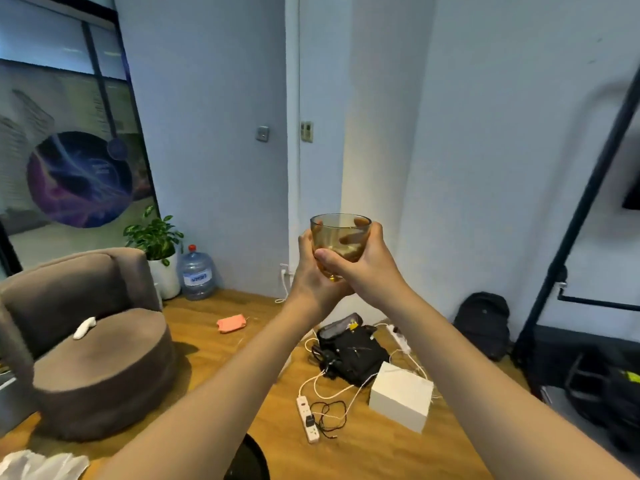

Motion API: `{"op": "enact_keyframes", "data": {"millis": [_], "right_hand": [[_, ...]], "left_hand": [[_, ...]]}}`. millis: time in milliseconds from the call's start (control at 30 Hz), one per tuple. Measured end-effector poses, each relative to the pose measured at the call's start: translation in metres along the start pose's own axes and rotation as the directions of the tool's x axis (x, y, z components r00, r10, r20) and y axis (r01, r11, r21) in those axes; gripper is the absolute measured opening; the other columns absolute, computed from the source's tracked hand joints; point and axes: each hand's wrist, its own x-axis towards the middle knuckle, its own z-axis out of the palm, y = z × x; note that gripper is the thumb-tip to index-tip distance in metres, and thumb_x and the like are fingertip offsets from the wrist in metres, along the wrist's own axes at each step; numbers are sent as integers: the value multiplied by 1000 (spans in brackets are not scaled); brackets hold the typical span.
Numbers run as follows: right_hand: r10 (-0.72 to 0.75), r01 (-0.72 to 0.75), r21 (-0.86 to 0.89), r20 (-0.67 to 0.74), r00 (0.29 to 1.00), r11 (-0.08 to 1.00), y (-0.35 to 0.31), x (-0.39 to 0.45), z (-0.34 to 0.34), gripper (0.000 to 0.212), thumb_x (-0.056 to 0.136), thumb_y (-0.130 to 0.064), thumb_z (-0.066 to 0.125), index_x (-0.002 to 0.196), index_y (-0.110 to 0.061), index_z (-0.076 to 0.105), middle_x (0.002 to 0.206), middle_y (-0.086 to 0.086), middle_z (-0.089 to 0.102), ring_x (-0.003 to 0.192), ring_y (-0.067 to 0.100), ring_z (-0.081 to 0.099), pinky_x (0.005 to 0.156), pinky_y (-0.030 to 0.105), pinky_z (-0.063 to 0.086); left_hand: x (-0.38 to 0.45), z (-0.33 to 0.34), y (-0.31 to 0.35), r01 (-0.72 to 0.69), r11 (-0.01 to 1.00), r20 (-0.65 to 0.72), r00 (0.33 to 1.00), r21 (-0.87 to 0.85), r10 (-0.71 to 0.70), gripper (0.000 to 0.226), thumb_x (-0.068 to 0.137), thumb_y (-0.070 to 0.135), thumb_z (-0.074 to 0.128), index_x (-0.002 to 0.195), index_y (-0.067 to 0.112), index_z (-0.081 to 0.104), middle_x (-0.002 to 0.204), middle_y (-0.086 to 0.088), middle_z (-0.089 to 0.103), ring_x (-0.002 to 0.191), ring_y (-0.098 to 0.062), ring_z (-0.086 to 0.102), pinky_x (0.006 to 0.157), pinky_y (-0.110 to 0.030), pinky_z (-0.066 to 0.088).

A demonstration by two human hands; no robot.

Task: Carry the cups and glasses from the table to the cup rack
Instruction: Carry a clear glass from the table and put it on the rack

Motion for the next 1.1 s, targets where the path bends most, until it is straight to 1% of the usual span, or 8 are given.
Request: {"op": "enact_keyframes", "data": {"millis": [100,267,367,633,800,900,1000,1100], "right_hand": [[50,-57,-60,-121,991,997,3,-29,-42,85,76,-43,83,139,-22,30,134,2,53,124,19,54,78,7,47],[152,-204,-175,-271,950,963,11,-110,-114,84,79,-46,80,141,-25,27,135,0,53,124,17,53,94,24,48],[201,-294,-205,-380,903,934,9,-180,-170,77,82,-44,77,140,-27,29,131,-5,58,122,13,56,98,27,47],[188,-482,-255,-695,694,838,-37,-371,-307,73,84,-43,75,140,-28,32,128,-13,57,118,3,55,98,25,46],[193,-559,-206,-798,571,803,-59,-495,-384,65,85,-42,75,130,-41,28,124,-20,54,111,-10,52,89,16,45],[189,-589,-186,-835,516,787,-68,-572,-435,71,83,-39,78,134,-35,30,122,-23,53,109,-14,51,88,13,44],[201,-619,-153,-863,464,770,-75,-638,-482,75,80,-36,81,135,-31,30,122,-22,53,111,-11,52,98,23,48],[179,-641,-139,-896,406,755,-81,-691,-526,79,77,-36,83,137,-28,31,127,-15,56,118,1,56,105,34,49]], "left_hand": [[-12,46,11,-8,993,150,988,-117,25,96,74,15,88,142,30,21,133,1,47,115,-11,56,84,-23,60],[-66,124,31,37,954,367,927,-297,78,113,57,57,88,146,28,25,132,2,55,119,-12,60,95,-33,58],[-114,183,51,26,944,490,859,-329,147,99,65,36,92,142,31,30,129,4,60,120,-11,62,98,-43,57],[-265,324,174,118,856,706,627,-503,328,82,76,9,86,139,20,35,117,12,63,100,11,63,77,-6,48],[-375,405,242,189,805,759,505,-562,412,81,75,2,85,137,17,35,116,9,65,103,3,67,80,-12,52],[-444,459,282,245,776,775,460,-581,434,85,71,15,87,138,18,35,125,1,64,111,-7,67,88,-22,55],[-506,506,319,292,776,807,406,-559,429,87,68,24,88,138,19,35,126,-2,64,113,-15,67,94,-36,58],[-559,551,351,308,769,814,374,-561,444,76,74,4,85,132,20,38,121,-2,63,108,-12,69,86,-29,58]]}}
